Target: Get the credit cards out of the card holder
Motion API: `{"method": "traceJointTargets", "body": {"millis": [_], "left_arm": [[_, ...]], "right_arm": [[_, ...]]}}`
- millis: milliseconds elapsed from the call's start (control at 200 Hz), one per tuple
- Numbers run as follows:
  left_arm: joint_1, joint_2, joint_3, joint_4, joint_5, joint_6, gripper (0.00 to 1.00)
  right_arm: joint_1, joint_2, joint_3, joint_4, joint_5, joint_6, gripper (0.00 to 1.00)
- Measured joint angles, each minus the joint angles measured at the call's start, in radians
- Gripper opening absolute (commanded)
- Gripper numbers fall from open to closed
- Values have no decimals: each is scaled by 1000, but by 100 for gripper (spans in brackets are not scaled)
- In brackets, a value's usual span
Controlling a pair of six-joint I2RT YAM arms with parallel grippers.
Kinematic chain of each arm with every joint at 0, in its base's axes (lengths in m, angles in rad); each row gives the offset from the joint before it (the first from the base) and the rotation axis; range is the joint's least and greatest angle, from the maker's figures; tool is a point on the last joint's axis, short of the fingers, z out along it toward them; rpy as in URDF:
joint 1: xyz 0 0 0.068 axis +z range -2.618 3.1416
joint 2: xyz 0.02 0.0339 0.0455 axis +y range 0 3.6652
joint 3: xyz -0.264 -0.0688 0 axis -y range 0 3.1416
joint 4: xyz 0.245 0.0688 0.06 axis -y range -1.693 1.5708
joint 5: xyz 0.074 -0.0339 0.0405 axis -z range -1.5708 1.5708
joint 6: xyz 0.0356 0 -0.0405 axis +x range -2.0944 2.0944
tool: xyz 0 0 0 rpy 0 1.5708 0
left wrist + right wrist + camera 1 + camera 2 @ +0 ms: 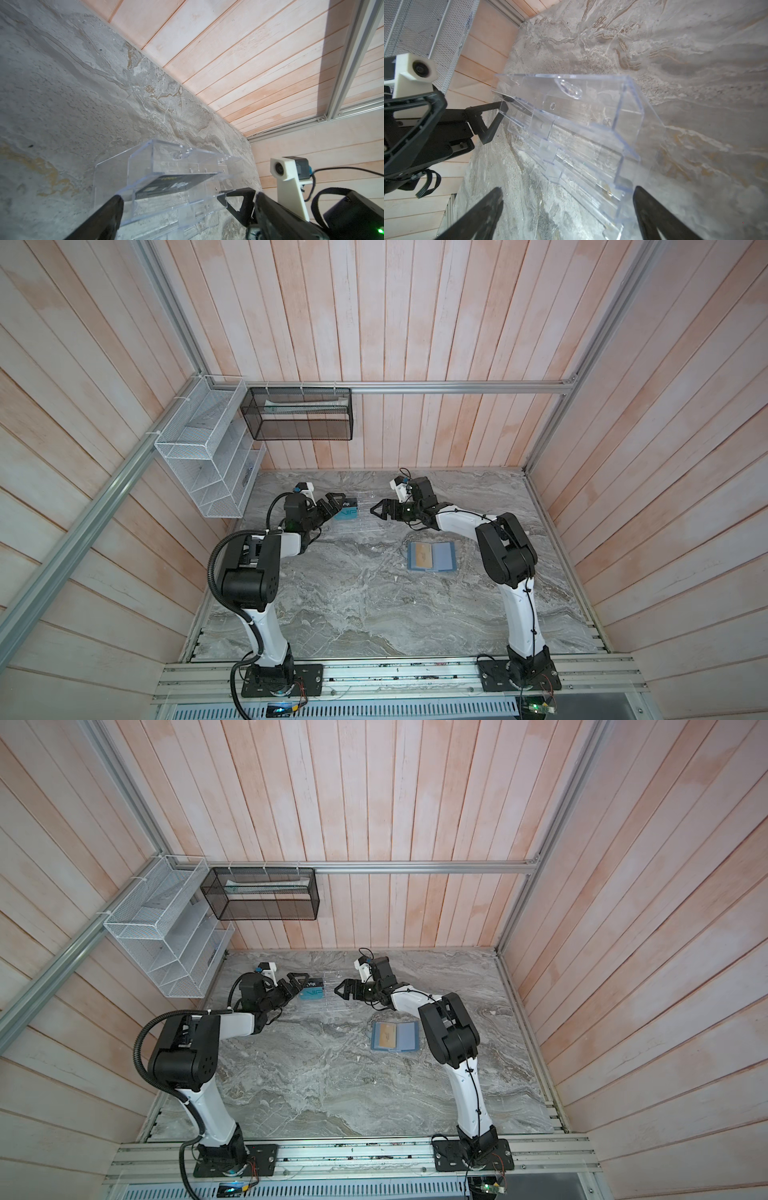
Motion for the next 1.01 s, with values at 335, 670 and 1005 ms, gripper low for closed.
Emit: {"method": "traceJointTargets", "body": {"millis": [335, 670, 1005], "left_arm": [[-10, -145, -28, -167, -87, 121, 100], [-332, -425, -53, -355, -390, 418, 100], [-586, -494, -64, -391, -622, 670, 100]], "right_arm": [[5, -111, -122, 10, 27, -1, 98], [5, -429, -413, -5, 138, -10, 98], [-10, -772, -748, -31, 264, 27, 98]]}}
